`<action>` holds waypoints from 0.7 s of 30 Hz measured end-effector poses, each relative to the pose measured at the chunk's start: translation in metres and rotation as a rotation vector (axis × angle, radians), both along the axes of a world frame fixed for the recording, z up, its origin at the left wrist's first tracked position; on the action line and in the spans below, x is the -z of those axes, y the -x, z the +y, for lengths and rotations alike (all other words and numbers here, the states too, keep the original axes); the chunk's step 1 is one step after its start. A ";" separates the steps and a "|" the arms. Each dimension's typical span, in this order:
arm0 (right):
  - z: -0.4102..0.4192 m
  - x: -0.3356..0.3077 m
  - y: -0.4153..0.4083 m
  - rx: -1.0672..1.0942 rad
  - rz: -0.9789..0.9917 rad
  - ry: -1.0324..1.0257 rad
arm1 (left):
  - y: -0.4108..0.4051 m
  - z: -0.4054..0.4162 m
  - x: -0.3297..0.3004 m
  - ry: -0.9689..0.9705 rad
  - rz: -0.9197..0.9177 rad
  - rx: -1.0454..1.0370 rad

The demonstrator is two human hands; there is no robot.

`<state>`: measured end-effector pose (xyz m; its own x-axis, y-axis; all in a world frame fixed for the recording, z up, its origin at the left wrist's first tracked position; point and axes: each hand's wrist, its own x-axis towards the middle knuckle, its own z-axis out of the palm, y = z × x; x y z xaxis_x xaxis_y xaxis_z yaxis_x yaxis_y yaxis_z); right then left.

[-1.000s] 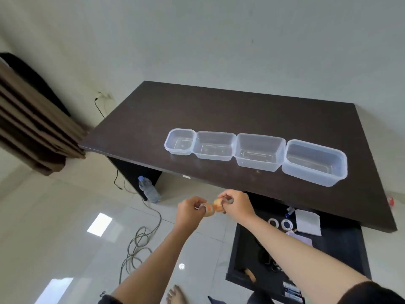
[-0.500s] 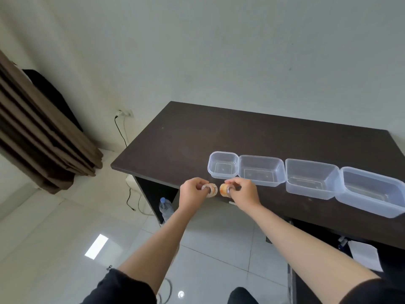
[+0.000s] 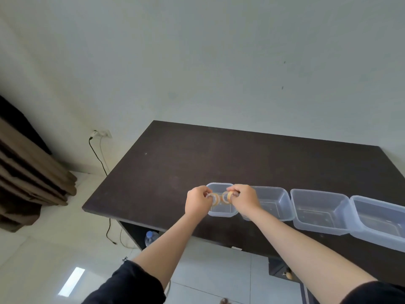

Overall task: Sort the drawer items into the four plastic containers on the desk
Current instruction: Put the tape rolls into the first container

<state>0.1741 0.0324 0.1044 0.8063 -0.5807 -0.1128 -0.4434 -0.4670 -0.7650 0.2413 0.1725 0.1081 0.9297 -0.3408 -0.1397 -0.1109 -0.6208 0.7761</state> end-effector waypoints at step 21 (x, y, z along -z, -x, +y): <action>-0.024 0.007 -0.026 -0.242 0.223 0.179 | -0.032 -0.020 0.007 -0.308 -0.086 0.470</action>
